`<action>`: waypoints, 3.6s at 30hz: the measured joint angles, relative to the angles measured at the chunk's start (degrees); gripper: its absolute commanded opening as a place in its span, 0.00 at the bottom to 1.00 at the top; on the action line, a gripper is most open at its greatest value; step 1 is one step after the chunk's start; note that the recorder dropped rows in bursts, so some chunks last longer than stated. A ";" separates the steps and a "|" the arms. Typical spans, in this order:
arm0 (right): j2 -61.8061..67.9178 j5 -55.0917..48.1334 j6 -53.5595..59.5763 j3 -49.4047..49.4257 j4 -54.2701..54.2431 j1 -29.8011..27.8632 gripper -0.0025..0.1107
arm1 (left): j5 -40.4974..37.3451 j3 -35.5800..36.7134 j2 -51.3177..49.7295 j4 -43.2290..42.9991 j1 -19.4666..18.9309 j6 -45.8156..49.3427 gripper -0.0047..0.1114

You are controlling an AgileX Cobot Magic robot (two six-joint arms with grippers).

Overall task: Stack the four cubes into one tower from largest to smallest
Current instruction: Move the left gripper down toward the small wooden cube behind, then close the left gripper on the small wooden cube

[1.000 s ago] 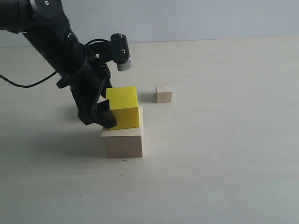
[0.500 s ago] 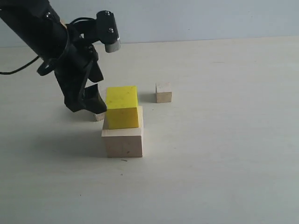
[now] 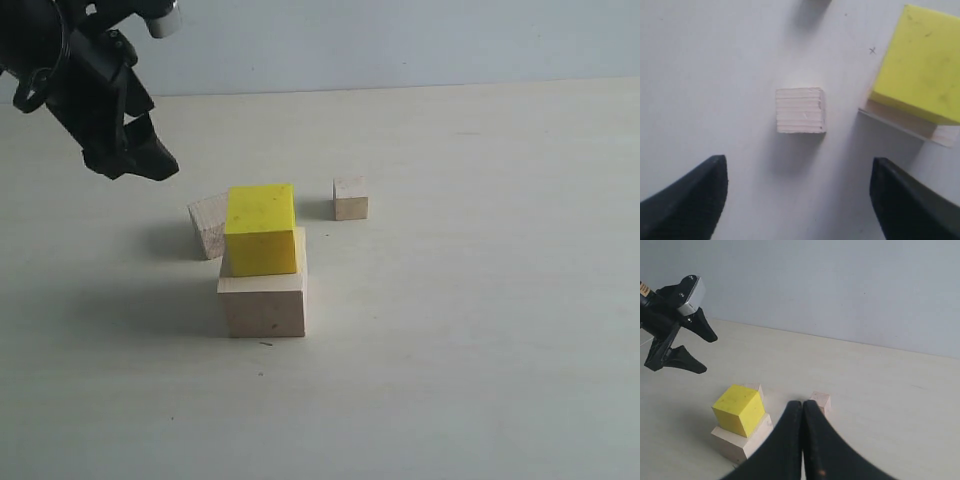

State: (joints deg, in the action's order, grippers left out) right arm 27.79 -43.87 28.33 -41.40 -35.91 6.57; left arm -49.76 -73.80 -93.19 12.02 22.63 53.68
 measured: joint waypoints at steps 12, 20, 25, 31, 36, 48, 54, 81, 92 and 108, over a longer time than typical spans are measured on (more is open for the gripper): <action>0.00 0.00 0.00 0.00 0.00 0.00 0.02 | 5.14 0.00 -9.92 1.41 -0.22 -1.21 0.69; 0.00 0.00 0.00 0.00 0.00 0.00 0.02 | 6.44 0.00 -14.19 1.69 -1.57 -1.61 0.69; 0.00 0.00 0.00 0.00 0.00 0.00 0.02 | 8.32 0.00 -14.71 1.90 -1.99 -0.88 0.69; 0.00 0.00 0.00 0.00 0.00 0.00 0.02 | 9.00 0.00 -14.71 2.30 -2.58 1.03 0.69; 0.00 0.21 0.00 0.00 0.00 0.00 0.02 | 9.00 0.00 -14.71 4.97 -4.36 2.37 0.69; 0.00 0.21 0.00 0.00 0.00 0.00 0.02 | 5.24 0.00 -14.71 12.63 -5.31 13.19 0.69; 0.00 0.21 0.00 0.00 0.00 0.00 0.02 | 3.75 0.00 -14.71 11.77 -5.31 15.12 0.69; 0.00 -0.01 0.00 0.00 0.00 0.00 0.02 | 9.74 0.00 -20.29 14.69 -5.31 19.75 0.69; 0.00 -0.01 0.00 0.00 0.00 0.00 0.02 | 10.80 0.00 -20.39 17.28 -5.34 24.28 0.69; 0.00 -0.01 0.00 0.00 0.00 0.00 0.02 | 11.69 0.00 -22.65 19.38 -5.34 24.62 0.69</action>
State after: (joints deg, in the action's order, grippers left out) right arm 27.79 -43.88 28.33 -41.40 -35.91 6.57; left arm -38.07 -73.80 -115.84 31.40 17.30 78.30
